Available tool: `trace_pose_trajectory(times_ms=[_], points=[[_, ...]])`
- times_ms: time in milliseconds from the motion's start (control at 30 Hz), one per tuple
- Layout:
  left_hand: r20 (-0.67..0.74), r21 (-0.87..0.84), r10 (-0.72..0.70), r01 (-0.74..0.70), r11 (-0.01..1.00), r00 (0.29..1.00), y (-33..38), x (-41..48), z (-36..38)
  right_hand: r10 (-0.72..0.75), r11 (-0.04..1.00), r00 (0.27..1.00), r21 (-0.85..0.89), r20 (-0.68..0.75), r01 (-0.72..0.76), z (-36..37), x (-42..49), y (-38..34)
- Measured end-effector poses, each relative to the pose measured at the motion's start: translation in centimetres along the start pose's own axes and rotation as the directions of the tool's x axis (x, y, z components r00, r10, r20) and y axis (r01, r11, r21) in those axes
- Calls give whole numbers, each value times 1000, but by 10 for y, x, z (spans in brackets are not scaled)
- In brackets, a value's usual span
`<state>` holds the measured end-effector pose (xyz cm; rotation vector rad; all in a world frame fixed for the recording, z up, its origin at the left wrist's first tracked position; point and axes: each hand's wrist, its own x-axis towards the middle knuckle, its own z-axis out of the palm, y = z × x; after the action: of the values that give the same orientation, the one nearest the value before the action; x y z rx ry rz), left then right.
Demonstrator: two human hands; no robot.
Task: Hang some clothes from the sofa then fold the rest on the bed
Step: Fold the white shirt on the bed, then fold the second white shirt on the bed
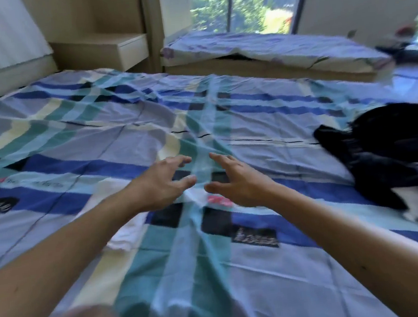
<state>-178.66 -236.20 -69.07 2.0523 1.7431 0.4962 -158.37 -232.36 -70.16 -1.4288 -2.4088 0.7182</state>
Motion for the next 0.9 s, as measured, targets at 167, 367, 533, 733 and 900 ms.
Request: trace_pose_trajectory(times_ms=[167, 367, 533, 733, 900], points=[[-19, -224, 202, -201, 954, 979, 102, 22, 39, 165, 979, 966, 149, -199, -136, -78, -62, 77], [37, -312, 375, -345, 885, 926, 169, 30, 99, 323, 946, 780, 174, -536, -273, -122, -134, 161], [43, -275, 412, -386, 881, 910, 170, 33, 132, 354, 901, 584, 98, -731, -422, -146, -176, 222], [79, -244, 409, -380, 892, 909, 157, 38, 153, 459, 590, 262, 71, -849, -804, -171, -204, 293], [94, -232, 402, -373, 898, 911, 152, 43, 156, 732, 426, 50, 398, -680, -813, -171, -224, 335]])
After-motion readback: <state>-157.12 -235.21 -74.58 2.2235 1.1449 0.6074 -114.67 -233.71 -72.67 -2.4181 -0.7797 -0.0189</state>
